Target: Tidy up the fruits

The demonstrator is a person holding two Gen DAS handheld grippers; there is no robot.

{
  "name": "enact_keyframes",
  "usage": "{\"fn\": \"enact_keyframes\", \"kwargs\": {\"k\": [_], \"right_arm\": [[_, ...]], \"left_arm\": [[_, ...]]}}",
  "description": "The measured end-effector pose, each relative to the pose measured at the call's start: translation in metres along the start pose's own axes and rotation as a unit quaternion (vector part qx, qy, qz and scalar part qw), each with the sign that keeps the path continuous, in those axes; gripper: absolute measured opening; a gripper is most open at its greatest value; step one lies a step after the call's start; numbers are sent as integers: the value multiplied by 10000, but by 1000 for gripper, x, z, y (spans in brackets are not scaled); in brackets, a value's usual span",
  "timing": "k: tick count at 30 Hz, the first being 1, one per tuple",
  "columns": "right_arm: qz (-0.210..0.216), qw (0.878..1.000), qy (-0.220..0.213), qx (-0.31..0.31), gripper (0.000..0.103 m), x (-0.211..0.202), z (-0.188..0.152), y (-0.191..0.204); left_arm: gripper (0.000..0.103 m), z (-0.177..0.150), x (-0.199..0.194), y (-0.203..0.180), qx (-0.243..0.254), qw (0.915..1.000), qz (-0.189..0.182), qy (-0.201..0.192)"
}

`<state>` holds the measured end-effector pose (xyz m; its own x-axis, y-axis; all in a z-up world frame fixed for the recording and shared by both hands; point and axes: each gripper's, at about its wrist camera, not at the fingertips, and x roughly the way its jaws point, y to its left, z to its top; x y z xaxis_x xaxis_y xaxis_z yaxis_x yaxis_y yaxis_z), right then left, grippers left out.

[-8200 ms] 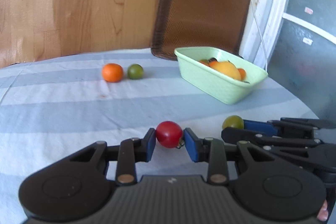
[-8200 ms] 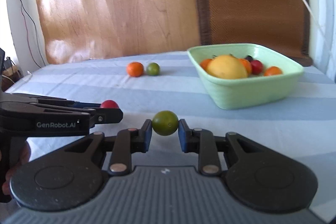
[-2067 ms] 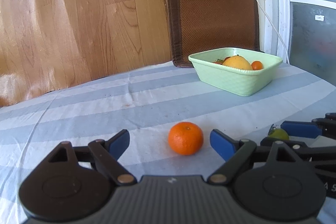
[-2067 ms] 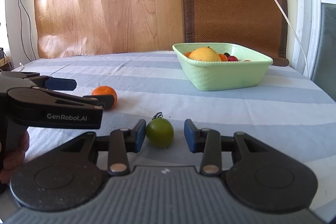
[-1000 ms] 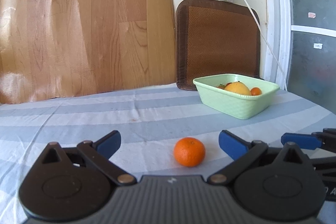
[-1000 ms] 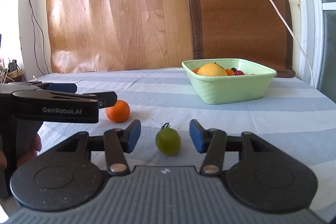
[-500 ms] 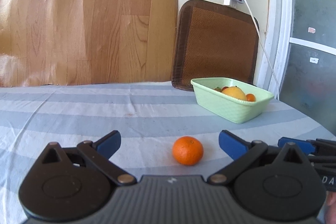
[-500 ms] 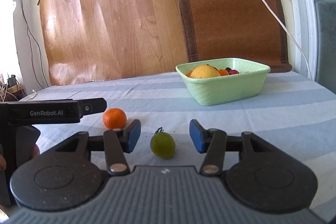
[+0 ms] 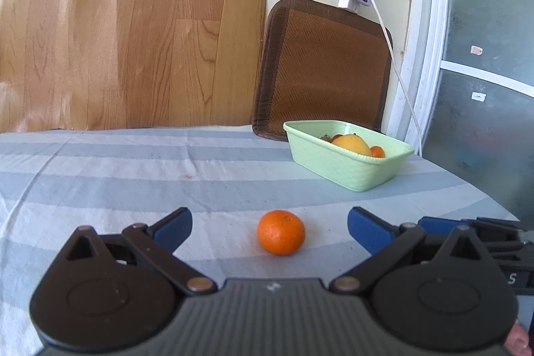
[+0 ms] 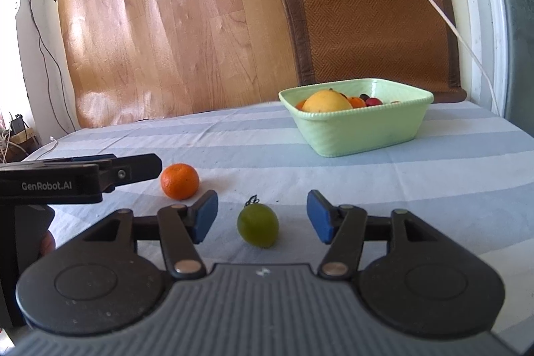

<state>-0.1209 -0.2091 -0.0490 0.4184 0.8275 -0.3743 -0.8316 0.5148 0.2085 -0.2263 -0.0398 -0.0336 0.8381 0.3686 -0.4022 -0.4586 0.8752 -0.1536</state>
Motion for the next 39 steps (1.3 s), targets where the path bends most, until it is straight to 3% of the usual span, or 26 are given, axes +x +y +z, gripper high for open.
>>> {"fn": "enact_keyframes", "kwargs": {"k": [6,13,28,39], "right_arm": [[-243,9997,23,52,61,-8,-6,3],[-97,9995,302,-5,62,2,-5,4],[77,9992,382,-105,61,2,-6,6],[120,9992,357,-133,62,1,-6,7]], "left_arm": [[103,-1,1,6,-144,9998,-137,86],[103,-1,2,-1,43,9999,-86,127],[102,1,25,-4,173,9941,675,830],[102,-1,30,-13,485,9893,1018,928]]}}
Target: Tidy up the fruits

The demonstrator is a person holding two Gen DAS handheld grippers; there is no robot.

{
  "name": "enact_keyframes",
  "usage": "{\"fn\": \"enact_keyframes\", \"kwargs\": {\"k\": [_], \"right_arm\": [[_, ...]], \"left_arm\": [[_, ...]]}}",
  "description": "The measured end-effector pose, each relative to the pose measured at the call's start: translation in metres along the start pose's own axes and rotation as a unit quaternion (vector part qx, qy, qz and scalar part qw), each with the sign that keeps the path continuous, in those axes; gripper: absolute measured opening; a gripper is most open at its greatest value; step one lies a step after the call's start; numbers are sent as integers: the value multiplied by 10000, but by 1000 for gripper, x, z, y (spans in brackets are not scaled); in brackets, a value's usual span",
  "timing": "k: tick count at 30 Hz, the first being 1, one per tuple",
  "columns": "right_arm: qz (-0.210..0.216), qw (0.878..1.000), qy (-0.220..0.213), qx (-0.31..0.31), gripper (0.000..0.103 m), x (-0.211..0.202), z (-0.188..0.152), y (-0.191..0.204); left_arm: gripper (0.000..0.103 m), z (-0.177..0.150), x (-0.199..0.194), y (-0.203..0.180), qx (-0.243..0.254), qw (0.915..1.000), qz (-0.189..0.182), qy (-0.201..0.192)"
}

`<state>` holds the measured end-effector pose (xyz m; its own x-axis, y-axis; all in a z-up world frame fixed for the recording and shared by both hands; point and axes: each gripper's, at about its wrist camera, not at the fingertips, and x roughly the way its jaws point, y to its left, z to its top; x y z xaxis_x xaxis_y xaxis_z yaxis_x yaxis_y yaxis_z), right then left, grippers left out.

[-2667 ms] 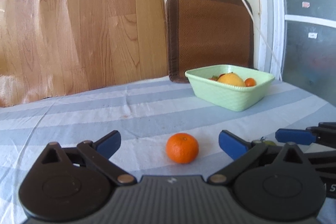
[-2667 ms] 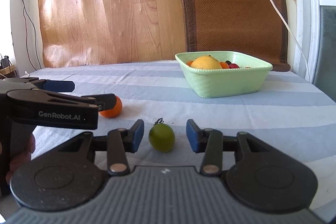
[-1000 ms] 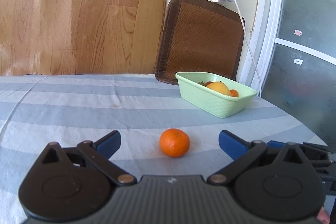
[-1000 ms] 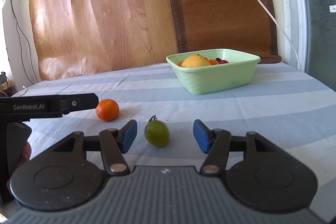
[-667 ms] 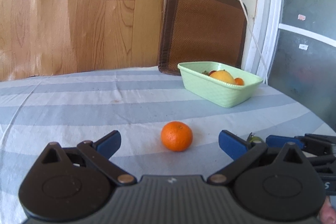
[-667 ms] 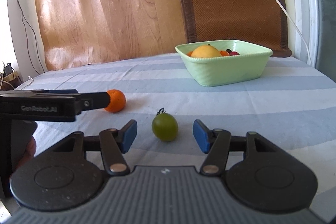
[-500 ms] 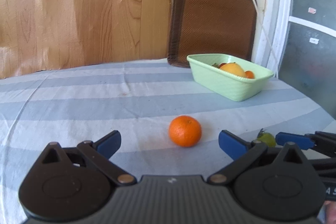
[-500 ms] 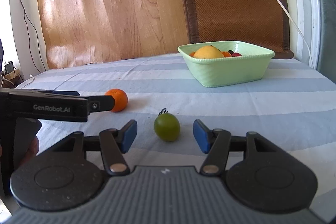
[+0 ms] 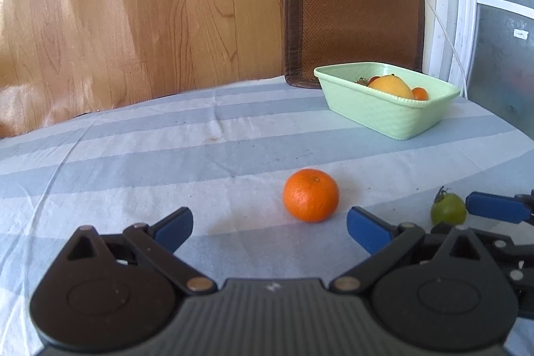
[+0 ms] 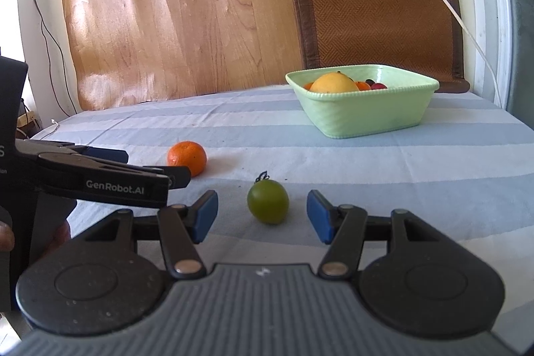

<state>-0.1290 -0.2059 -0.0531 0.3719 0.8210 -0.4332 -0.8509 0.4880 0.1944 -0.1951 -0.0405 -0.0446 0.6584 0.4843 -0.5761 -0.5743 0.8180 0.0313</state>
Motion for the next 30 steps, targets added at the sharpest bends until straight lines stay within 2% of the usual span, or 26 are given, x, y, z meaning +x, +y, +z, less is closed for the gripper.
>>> {"fn": "enact_keyframes", "kwargs": {"k": [30], "right_arm": [[-170,9998,52,-65,61,1,1,3]], "left_arm": [[102,0,-1,1,-2,10000,14,-21]]}}
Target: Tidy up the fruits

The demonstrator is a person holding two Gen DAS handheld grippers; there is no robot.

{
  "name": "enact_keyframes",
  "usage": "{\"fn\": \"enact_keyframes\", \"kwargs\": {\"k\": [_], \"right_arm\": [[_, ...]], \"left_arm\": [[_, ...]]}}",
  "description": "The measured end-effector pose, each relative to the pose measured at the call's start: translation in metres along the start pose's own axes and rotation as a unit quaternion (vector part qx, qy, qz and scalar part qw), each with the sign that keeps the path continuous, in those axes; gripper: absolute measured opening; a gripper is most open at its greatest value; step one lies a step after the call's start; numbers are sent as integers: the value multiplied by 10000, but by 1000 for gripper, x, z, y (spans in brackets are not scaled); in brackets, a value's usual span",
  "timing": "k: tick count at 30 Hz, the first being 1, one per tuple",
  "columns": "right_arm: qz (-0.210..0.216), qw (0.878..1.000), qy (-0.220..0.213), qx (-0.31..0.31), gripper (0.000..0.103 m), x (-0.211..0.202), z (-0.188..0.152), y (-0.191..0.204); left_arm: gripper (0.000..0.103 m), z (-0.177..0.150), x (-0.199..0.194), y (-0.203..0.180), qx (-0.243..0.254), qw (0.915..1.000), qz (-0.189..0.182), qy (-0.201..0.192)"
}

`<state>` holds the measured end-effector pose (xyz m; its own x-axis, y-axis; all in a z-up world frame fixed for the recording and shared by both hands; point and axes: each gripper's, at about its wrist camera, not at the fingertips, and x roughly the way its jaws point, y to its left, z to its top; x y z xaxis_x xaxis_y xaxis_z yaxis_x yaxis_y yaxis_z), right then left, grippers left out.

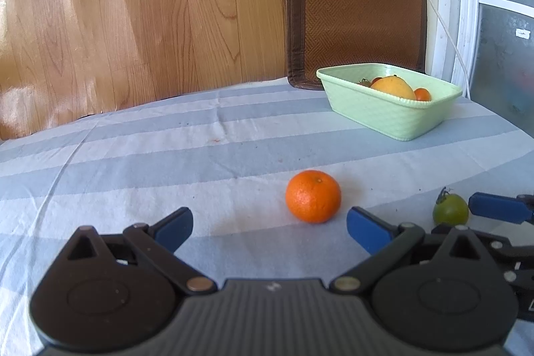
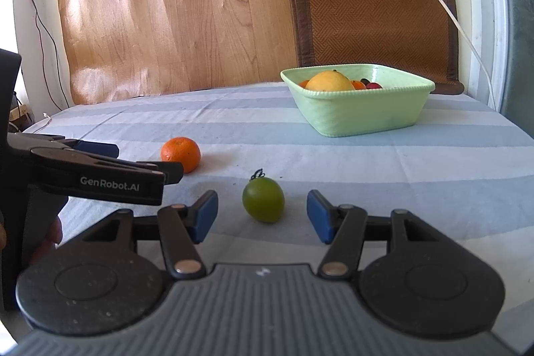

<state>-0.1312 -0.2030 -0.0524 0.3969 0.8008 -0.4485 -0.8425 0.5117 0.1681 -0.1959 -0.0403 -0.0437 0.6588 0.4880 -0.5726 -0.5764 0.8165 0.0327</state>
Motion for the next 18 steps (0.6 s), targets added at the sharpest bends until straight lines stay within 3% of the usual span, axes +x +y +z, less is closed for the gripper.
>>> {"fn": "enact_keyframes", "kwargs": {"k": [18], "right_arm": [[-10,10000,-30,-7,61,-1,0,0]], "left_arm": [[102,0,-1,-2,18,10000,-17,-34]]}}
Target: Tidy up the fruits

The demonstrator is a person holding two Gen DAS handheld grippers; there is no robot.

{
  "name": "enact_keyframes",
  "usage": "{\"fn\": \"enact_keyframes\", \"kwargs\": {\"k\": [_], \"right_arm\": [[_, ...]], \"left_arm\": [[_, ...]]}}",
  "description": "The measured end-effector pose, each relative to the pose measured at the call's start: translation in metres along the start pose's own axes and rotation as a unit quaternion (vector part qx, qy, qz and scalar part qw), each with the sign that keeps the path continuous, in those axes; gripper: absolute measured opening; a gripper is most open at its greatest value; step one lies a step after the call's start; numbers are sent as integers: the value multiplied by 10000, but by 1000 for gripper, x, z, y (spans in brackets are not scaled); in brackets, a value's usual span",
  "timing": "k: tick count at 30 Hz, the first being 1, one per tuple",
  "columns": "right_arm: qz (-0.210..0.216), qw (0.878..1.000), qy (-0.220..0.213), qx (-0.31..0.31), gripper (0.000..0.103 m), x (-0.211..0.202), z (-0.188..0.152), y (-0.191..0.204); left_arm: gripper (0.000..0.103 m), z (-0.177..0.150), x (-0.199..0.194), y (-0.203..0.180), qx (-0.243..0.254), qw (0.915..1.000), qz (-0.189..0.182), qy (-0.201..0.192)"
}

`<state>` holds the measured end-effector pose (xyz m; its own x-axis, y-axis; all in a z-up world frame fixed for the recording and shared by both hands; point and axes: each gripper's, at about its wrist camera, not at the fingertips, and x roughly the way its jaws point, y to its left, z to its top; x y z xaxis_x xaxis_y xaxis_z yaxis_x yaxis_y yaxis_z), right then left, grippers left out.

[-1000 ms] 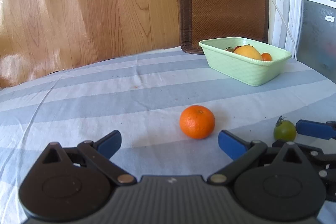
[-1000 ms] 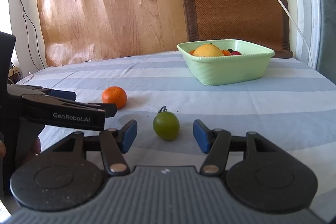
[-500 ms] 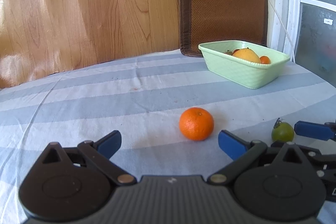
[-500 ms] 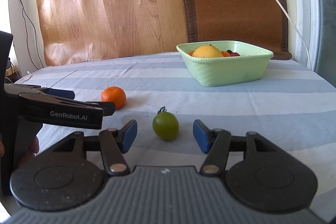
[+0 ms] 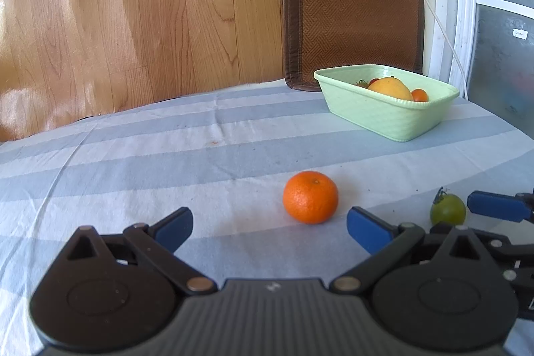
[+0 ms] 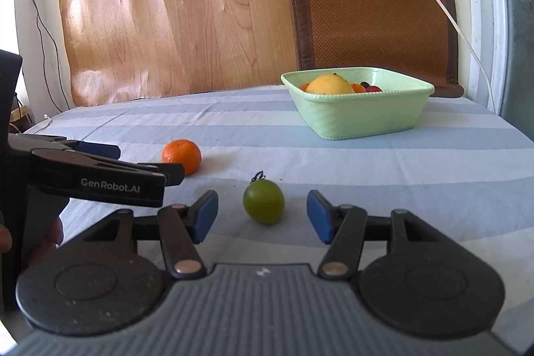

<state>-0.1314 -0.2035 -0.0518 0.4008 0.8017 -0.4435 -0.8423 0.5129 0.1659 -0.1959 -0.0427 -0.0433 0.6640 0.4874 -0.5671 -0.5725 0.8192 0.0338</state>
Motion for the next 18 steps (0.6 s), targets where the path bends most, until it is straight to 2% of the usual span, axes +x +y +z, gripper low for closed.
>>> {"fn": "enact_keyframes", "kwargs": {"k": [18], "right_arm": [[22,10000,-50,-25,61,-2,1,1]], "left_arm": [[102,-1,-1,0,-10,10000,12,-37]]}}
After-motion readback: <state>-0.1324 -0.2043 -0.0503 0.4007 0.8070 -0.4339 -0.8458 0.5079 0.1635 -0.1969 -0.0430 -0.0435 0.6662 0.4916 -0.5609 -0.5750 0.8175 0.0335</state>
